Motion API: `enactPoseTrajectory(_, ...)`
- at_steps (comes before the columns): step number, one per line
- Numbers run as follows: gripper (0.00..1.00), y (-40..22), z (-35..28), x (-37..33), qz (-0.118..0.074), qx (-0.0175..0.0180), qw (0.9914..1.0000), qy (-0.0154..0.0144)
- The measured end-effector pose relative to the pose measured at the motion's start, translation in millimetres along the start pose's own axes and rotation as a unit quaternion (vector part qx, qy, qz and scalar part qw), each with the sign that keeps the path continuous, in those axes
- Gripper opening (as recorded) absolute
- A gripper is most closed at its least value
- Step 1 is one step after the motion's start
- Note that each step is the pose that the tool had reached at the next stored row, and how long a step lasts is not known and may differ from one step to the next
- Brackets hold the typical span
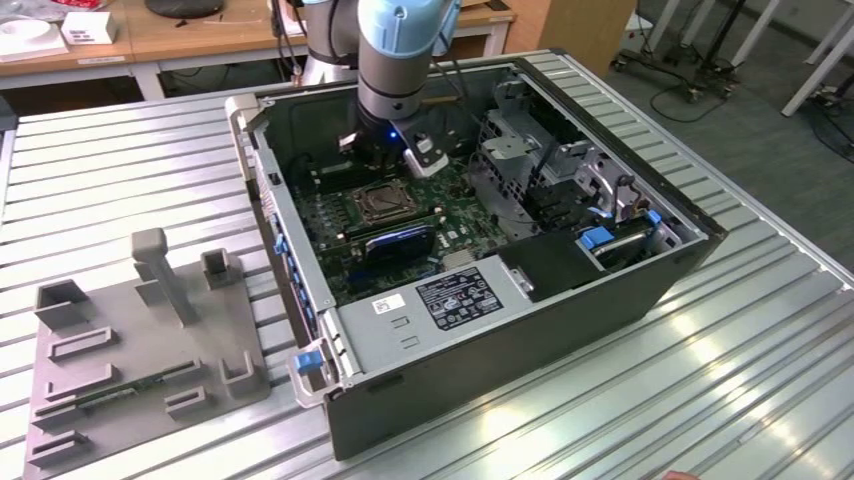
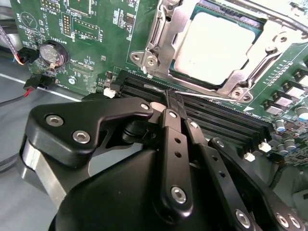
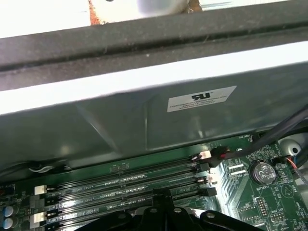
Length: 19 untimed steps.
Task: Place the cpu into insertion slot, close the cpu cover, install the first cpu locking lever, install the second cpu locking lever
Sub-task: 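Install the first cpu locking lever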
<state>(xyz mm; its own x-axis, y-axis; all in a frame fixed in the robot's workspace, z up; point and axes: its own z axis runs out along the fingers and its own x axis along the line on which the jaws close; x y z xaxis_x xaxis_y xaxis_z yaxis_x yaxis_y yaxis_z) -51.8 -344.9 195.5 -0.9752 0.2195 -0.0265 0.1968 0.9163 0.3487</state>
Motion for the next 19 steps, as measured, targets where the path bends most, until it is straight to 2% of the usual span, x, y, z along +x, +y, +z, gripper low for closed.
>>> enactPoseTrajectory(9, 0.11, -0.3, 1.3, -0.5, -0.002, 0.0014, 1.0, 0.0)
enactPoseTrajectory(17, 0.11, -0.8, 2.1, -0.5, -0.008, 0.0047, 0.99996, 0.0014)
enactPoseTrajectory(19, 0.11, -1.1, 2.1, -0.6, -0.01, 0.0067, 0.99993, 0.0017)
